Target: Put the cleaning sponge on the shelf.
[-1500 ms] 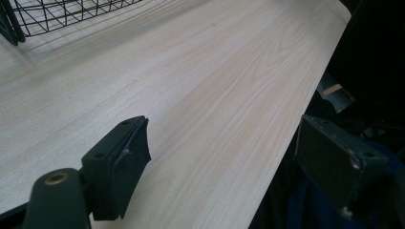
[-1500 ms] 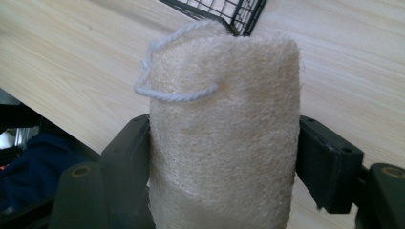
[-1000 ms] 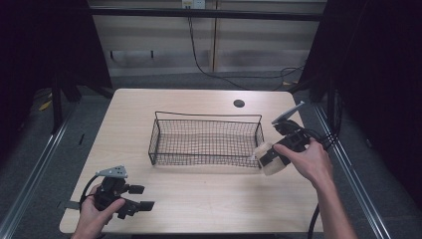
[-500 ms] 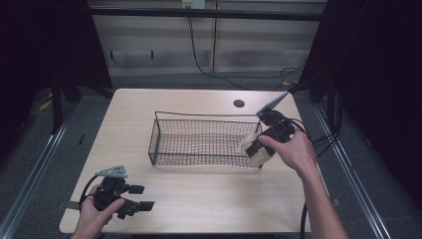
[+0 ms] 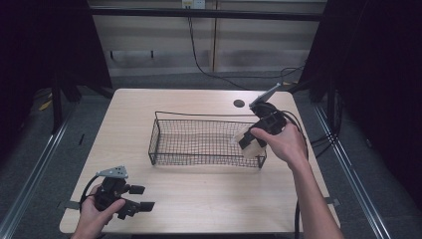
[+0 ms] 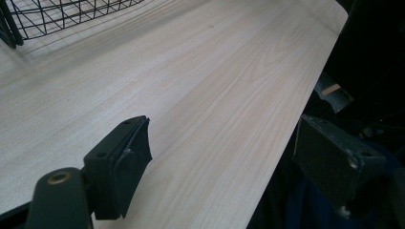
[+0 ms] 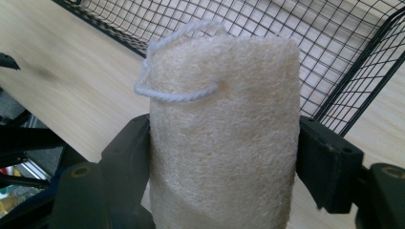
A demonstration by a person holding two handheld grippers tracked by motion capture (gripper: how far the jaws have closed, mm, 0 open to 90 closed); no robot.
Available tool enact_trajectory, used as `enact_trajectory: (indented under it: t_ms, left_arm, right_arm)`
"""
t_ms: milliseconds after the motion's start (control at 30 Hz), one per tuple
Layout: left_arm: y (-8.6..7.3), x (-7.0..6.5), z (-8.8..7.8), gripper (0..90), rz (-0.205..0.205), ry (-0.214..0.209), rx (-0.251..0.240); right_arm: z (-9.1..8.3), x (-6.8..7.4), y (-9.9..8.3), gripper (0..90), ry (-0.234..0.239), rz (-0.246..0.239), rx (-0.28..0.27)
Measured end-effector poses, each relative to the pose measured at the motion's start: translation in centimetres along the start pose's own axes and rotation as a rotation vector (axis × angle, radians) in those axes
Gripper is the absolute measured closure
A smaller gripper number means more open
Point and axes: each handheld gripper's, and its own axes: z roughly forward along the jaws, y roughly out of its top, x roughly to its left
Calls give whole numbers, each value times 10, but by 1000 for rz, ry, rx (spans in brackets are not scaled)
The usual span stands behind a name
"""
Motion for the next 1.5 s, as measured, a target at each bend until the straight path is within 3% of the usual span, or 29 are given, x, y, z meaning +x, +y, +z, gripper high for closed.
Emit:
enact_trajectory:
  t_ms: [300, 800, 1100, 1500]
  left_arm:
    - [0, 0, 0, 195, 1, 1, -1]
    - [0, 0, 1, 195, -2, -2, 2]
    - [0, 0, 1, 195, -1, -4, 2]
    - [0, 0, 0, 195, 0, -5, 1]
  right_arm:
    - [9, -6, 13, 271, -35, 75, -4]
    - [23, -13, 26, 271, -52, 93, 17]
    - [37, -21, 32, 270, -83, 170, 9]
    - [60, -28, 38, 269, -141, 224, 39]
